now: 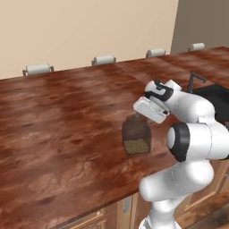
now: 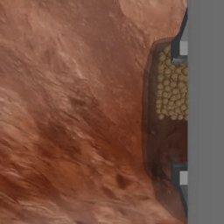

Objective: Pick the jar and jar from the dining table and place them in the open cabinet. Close the cabinet after placing the objects.

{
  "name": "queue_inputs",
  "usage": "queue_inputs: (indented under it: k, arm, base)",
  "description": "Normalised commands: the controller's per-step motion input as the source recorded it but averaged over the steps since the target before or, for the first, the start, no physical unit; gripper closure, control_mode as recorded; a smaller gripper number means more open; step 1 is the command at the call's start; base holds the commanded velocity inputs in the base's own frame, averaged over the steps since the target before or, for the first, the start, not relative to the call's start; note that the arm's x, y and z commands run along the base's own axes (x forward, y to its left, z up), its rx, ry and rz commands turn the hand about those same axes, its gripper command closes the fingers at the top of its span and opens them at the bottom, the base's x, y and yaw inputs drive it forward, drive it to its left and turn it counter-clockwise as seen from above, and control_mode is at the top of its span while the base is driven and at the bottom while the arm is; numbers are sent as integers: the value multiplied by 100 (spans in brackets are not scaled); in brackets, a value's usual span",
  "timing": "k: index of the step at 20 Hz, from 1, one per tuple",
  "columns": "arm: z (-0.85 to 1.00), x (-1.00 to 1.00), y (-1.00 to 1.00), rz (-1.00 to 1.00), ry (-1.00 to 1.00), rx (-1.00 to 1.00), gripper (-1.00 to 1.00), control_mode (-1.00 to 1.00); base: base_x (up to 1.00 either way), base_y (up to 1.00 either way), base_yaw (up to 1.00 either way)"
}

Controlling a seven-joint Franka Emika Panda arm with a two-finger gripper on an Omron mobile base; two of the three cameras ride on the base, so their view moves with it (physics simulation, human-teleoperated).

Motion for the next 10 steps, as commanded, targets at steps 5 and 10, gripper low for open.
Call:
queue_inputs:
  k: [5,10]
  arm:
    - [-4,0,19,0,0,1,100,-100]
    - [34,-23,10,0,0,-1,100,-100]
  base:
    - [0,0,0]
    - [0,0,0]
